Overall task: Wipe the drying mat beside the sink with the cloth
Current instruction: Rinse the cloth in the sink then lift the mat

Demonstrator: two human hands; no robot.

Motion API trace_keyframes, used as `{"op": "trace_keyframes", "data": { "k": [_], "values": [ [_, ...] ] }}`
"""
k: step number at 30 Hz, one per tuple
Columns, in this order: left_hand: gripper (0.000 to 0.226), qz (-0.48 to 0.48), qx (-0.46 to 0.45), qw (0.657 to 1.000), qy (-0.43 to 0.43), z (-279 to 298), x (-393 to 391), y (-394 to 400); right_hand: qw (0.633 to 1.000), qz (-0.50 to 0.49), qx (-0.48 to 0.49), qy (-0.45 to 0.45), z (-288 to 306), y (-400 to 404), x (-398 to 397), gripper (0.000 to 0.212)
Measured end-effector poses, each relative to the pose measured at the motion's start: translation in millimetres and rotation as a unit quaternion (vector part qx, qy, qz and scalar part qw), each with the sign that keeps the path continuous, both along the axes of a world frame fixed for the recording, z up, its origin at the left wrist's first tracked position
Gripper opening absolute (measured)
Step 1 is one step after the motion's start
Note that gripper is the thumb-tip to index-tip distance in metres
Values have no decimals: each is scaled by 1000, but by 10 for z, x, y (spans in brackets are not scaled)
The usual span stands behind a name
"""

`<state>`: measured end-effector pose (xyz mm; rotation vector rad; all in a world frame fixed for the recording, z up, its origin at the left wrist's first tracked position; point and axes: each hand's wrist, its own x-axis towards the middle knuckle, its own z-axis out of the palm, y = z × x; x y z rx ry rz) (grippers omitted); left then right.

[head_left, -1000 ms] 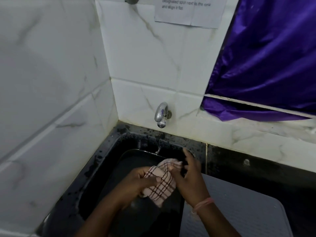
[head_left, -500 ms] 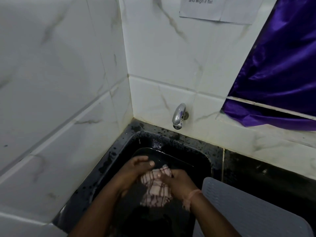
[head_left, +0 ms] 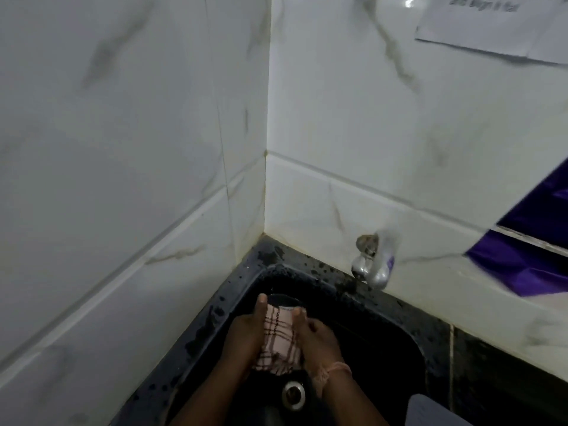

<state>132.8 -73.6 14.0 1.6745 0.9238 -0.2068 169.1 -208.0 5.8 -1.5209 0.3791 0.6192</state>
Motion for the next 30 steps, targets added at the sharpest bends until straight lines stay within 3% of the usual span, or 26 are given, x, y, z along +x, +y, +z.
{"op": "trace_keyframes", "data": {
  "k": [2, 4, 8, 13, 18, 24, 27, 30],
  "values": [
    [76, 2, 8, 1000, 22, -158, 205, 154, 999, -7, 6, 48, -135, 174, 150, 32],
    [66, 18, -97, 994, 37, -218, 406, 323, 999, -26, -9, 41, -220, 298, 396, 26],
    [12, -36, -104, 993, -33, -211, 1032, 644, 996, -67, -57, 23, -321, 516, 1116, 8],
    [24, -19, 40, 993, -108, -205, 1804, 717, 994, -100, -51, -12, -361, 931, 1697, 33],
    [31, -32, 171, 978, -111, -396, 2035, 804, 993, -74, -70, -59, -352, 1138, 1827, 27],
    [38, -48, 220, 970, -94, -392, 1922, 716, 977, -11, -167, -135, -291, 1025, 1610, 35],
    [39, -70, 289, 949, -100, -233, 1698, 545, 964, 42, -218, -149, -189, 778, 1445, 26],
    [30, -117, 299, 940, -116, -43, 1402, 259, 952, 41, -256, -159, -19, 492, 1226, 20]
  ]
}}
